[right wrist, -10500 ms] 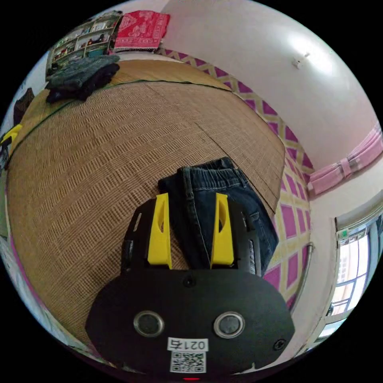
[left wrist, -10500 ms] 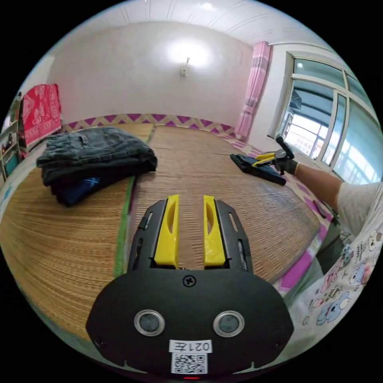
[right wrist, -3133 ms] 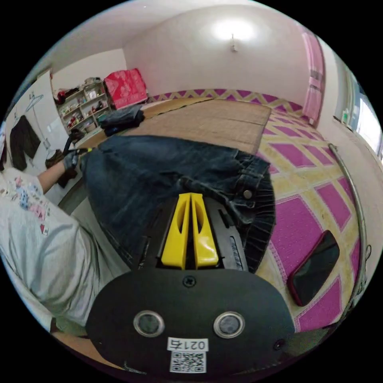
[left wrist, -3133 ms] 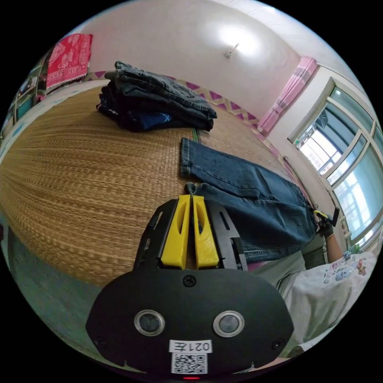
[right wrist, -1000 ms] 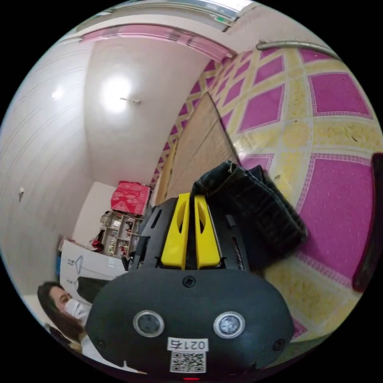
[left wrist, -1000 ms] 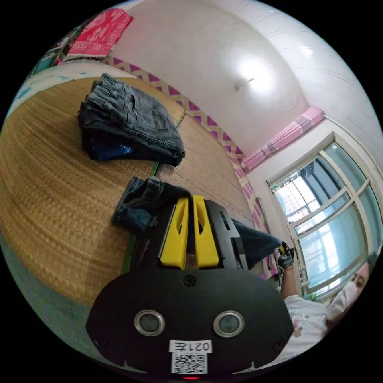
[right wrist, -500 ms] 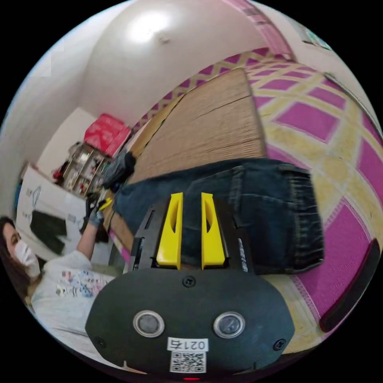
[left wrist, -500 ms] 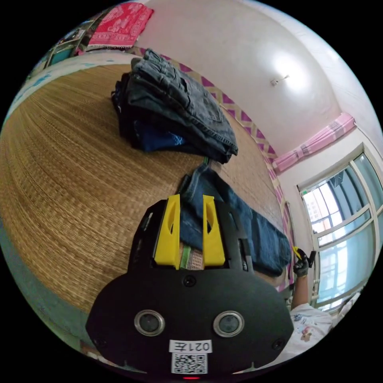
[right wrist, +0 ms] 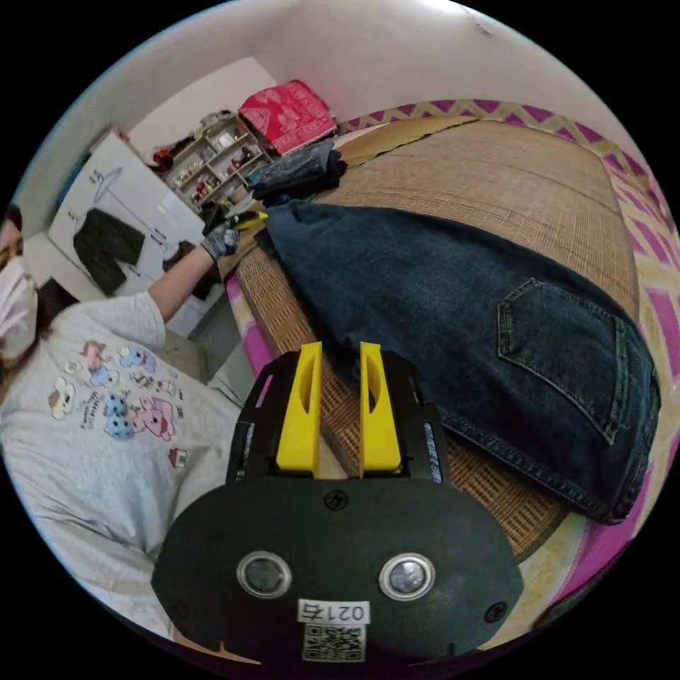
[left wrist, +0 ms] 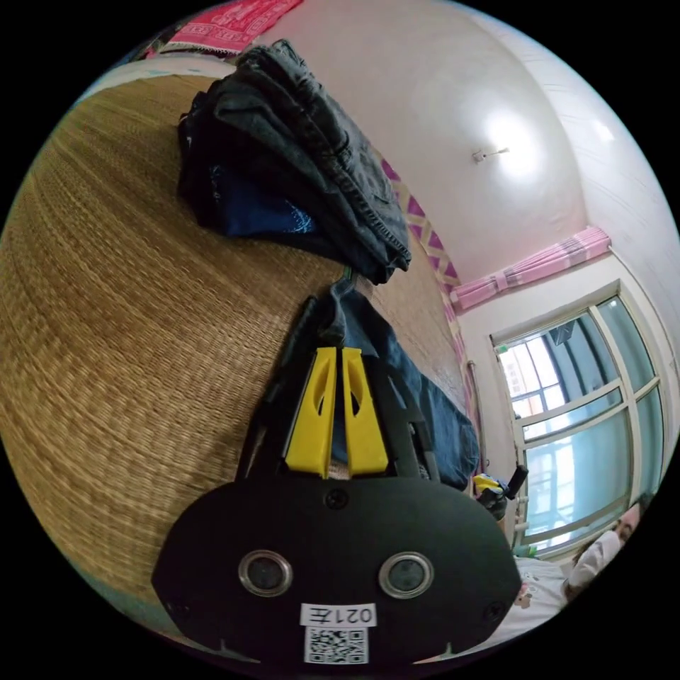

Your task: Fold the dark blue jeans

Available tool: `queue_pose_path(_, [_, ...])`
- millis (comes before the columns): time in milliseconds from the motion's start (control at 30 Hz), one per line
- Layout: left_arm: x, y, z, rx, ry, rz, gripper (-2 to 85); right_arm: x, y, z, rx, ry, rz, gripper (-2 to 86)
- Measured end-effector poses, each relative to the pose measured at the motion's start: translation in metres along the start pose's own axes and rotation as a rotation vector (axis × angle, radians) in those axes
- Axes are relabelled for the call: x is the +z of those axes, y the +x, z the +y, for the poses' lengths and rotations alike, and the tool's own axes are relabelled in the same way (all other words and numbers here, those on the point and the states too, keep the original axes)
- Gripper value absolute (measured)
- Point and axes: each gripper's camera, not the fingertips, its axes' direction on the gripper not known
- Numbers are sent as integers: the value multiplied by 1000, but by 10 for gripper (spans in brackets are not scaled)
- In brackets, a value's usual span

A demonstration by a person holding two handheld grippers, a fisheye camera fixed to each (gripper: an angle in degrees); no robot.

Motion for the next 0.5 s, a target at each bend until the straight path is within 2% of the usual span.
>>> queue_pose_path(167, [-25,28,10,68,33,-9,-10,31,-50,0,-244,-82,226,96])
queue_pose_path(300, [2,-5,16,-48,-56,-99,-10,55,-65,-6,-289,-75,371,82])
queue_pose_path(400, [10,-21,21,-99,-30,-35,-10,71,-73,-5,-292,-118,462,51])
queue_pose_path(500, [8,-9,21,-57,-5,-21,-10,57,-97,3,-328,-89,519,30])
